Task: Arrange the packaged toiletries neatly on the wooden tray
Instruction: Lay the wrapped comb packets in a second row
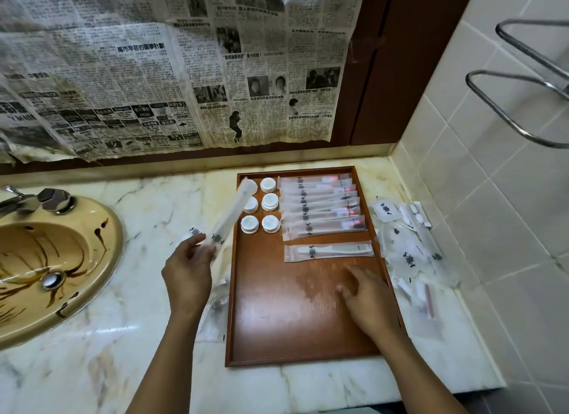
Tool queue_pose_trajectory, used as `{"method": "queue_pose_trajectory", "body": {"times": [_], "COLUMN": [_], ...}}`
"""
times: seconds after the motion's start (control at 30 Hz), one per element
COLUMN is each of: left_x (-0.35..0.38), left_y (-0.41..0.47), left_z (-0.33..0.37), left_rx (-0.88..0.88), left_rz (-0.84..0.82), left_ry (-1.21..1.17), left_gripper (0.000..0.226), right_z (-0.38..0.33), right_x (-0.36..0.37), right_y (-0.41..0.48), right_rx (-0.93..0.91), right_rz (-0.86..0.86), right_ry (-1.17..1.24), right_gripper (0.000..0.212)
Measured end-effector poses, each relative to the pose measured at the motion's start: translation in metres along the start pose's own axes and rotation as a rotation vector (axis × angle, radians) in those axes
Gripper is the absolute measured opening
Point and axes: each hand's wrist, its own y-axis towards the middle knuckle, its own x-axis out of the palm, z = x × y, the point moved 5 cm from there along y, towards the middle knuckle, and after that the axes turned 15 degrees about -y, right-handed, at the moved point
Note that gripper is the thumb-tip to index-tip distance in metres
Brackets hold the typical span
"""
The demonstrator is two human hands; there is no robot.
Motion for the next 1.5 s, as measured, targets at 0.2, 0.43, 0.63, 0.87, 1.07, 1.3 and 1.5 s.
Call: {"method": "queue_pose_trajectory", "body": {"times": [0.2, 0.43, 0.63, 0.87, 1.07, 1.3, 1.5], "left_x": [0.032, 0.081, 0.099, 0.114, 0.128, 0.137, 0.141], "left_y": [-0.034, -0.079, -0.078, -0.055, -0.034, -0.025, -0.021], "left_z": [-0.007, -0.037, -0.058, -0.067, -0.068, -0.067, -0.068], "left_rx": [0.070, -0.002, 0.045, 0.030, 0.011, 0.020, 0.028], "left_rz": [-0.447, -0.763, -0.721, -0.591, -0.508, -0.520, -0.496], "left_ry": [0.196, 0.235, 0.287, 0.256, 0.247, 0.283, 0.331], "left_gripper": [0.012, 0.021, 0.005, 0.007, 0.009, 0.009, 0.010], "right_z": [-0.012, -0.006, 0.018, 0.015, 0.004, 0.002, 0.005], "right_x": [-0.028, -0.007, -0.009, -0.023, -0.033, -0.034, -0.031], "right_y": [0.002, -0.008, 0.003, 0.033, 0.058, 0.075, 0.082], "right_rx": [-0.117, -0.337, -0.168, -0.132, -0.081, -0.104, -0.126], "right_rz": [0.208, 0.095, 0.048, 0.070, 0.107, 0.114, 0.155], "right_ry": [0.180, -0.180, -0.310, -0.547, -0.626, -0.647, -0.608], "right_gripper": [0.050, 0.045, 0.011, 0.018, 0.012, 0.016, 0.018]}}
